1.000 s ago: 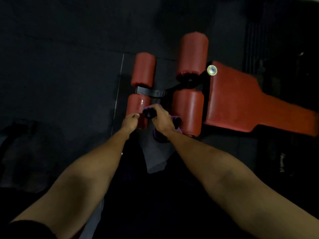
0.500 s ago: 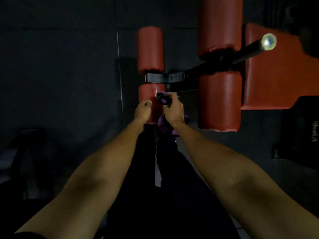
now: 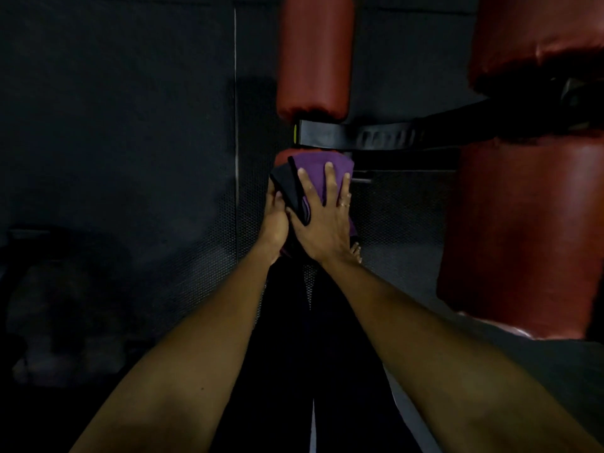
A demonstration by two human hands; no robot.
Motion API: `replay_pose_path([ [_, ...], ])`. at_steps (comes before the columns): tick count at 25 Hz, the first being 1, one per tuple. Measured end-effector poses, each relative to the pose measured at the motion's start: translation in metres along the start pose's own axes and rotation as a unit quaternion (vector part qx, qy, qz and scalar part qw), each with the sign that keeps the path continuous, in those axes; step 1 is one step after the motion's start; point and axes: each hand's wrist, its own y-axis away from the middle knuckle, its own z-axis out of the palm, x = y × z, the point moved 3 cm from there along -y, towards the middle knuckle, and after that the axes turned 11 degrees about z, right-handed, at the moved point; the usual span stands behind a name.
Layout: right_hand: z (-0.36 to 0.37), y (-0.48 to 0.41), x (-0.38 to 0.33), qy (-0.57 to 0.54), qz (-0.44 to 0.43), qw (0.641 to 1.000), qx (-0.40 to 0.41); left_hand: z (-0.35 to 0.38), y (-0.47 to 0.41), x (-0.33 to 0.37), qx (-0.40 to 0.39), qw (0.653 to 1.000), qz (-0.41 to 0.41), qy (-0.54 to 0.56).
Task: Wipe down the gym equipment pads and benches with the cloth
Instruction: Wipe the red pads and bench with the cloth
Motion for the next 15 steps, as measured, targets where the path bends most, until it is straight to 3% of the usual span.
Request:
replay_pose_path([
  [2, -0.011, -0.017, 0.006, -0.022, -0.014, 1.000, -0.011, -0.001, -0.003, -0.001, -0.014, 1.000, -0.010, 0.020],
  [5, -0.031, -0.040, 0.011, -0.116, 0.040, 0.992, -0.035, -0.005, -0.009, -0.007, -0.018, 0.999, -0.044, 0.014],
  [8, -0.018, -0.017, 0.030, -0.210, 0.085, 0.972, -0.059, -0.007, -0.007, -0.005, -0.034, 0.990, -0.133, 0.023],
  [11, 0.026, 0.049, 0.081, -0.215, 0.263, 0.933, -0.119, -0.007, -0.001, -0.009, -0.006, 0.986, -0.163, 0.027],
  [12, 0.031, 0.069, 0.088, -0.190, 0.273, 0.933, -0.133, -0.004, 0.002, -0.010, 0.009, 0.984, -0.175, 0.028],
  [15, 0.000, 0.075, 0.054, -0.153, 0.133, 0.974, -0.095, -0.010, -0.020, -0.060, 0.056, 0.991, -0.120, 0.013],
])
